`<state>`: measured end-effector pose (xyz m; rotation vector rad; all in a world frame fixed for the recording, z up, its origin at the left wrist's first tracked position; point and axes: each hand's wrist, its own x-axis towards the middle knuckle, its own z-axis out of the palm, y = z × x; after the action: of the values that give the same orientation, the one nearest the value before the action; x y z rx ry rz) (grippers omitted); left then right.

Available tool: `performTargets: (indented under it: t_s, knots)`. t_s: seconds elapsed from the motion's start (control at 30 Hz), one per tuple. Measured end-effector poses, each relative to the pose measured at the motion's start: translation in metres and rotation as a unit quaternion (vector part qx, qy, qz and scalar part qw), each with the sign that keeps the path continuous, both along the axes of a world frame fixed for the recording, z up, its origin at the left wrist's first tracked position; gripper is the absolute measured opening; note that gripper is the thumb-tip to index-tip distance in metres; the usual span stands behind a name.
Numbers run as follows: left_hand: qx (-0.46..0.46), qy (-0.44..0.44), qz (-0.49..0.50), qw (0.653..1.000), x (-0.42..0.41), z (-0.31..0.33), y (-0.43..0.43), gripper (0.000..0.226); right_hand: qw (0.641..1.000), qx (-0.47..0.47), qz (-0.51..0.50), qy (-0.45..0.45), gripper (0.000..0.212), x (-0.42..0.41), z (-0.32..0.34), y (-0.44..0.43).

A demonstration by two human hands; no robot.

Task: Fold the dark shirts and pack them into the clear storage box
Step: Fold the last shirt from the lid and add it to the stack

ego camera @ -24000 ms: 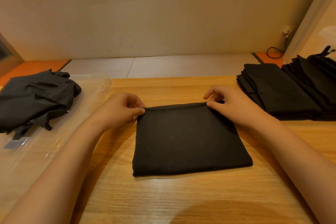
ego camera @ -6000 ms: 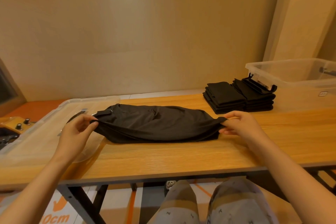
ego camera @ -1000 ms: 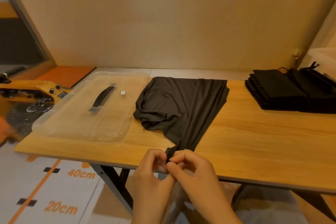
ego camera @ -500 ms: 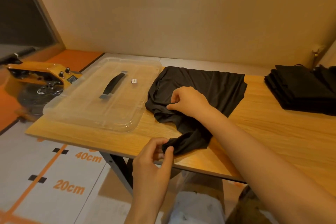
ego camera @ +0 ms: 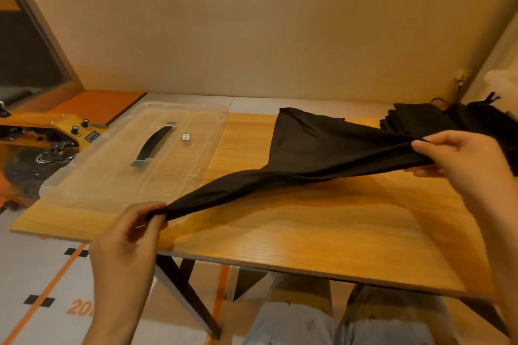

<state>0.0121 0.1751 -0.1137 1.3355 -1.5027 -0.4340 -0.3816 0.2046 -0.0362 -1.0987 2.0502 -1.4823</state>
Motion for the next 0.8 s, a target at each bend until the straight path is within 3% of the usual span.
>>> performTargets:
  t_s: [0.17, 0.27, 0.33, 0.4, 0.47, 0.53, 0.6, 0.73, 0.8]
  knots:
    - [-0.015, -0.043, -0.015, 0.999, 0.007, 0.014, -0.024, 0.040, 0.996, 0.074, -0.029, 0.036, 0.013, -0.030, -0.021, 0.029]
    - [-0.010, -0.122, -0.057, 0.991, -0.001, 0.012, -0.028, 0.045, 0.966, 0.175, -0.031, 0.187, 0.012, -0.027, -0.052, 0.038]
    - [-0.010, -0.156, -0.087, 0.984, -0.005, 0.007, -0.025, 0.048, 0.935, 0.180, -0.038, 0.304, 0.010, -0.021, -0.067, 0.044]
    - [-0.016, -0.163, -0.101, 0.981, -0.007, 0.002, -0.022, 0.052, 0.912, 0.136, 0.013, 0.387, 0.027, -0.011, -0.073, 0.047]
    - [-0.023, -0.151, -0.100, 0.983, -0.008, -0.002, -0.020, 0.052, 0.882, 0.147, 0.125, 0.430, 0.050, 0.001, -0.075, 0.050]
    - [-0.022, -0.145, -0.098, 0.984, -0.008, -0.005, -0.018, 0.050, 0.861, 0.201, 0.204, 0.421, 0.071, 0.006, -0.083, 0.056]
    - [-0.025, -0.152, -0.098, 0.983, -0.006, -0.008, -0.016, 0.048, 0.869, 0.226, 0.218, 0.382, 0.085, 0.001, -0.090, 0.067]
    - [-0.033, -0.145, -0.092, 0.985, -0.001, -0.014, -0.010, 0.039, 0.846, 0.254, 0.219, 0.414, 0.092, 0.005, -0.089, 0.098]
    - [-0.024, -0.123, -0.096, 0.988, 0.000, -0.017, -0.007, 0.039, 0.860, 0.241, 0.215, 0.395, 0.095, 0.007, -0.095, 0.110]
